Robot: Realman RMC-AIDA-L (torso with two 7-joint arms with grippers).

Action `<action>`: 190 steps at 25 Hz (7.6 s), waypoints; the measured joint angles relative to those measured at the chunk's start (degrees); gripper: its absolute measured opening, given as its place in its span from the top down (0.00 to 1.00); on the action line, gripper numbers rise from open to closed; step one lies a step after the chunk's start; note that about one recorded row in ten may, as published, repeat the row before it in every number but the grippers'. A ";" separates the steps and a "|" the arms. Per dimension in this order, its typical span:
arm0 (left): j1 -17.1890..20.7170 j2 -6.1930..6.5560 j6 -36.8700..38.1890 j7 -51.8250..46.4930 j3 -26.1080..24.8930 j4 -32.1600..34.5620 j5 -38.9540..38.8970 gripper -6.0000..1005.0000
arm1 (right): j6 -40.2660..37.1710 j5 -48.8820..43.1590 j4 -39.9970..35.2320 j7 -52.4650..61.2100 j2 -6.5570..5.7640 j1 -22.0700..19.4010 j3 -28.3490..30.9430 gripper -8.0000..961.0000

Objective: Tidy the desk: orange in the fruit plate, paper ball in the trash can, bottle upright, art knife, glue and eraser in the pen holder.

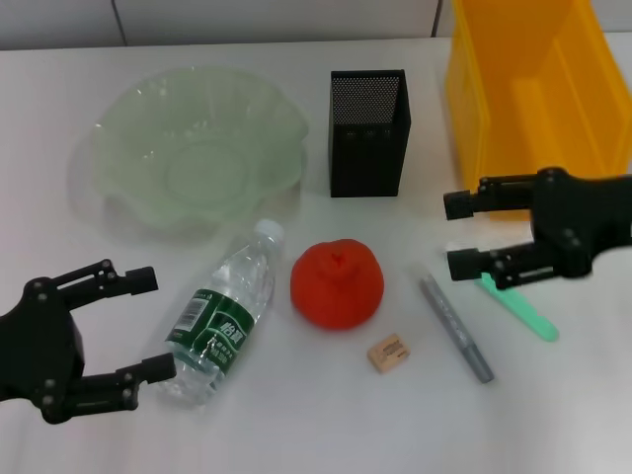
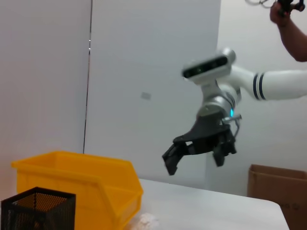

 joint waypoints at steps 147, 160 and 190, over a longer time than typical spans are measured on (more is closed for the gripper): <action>-1.37 0.28 -7.53 -21.03 -5.47 1.08 -0.21 0.17 | 32.58 -21.18 -28.58 32.98 2.74 -4.13 -7.55 0.57; -10.60 -0.82 -4.04 -62.68 -3.95 26.33 9.88 0.17 | 28.30 7.70 -10.27 5.08 2.64 -9.42 4.54 0.16; -23.17 -2.52 -24.48 -91.99 26.45 28.44 39.38 0.17 | 10.86 3.38 23.76 -35.09 0.57 -10.64 9.47 0.15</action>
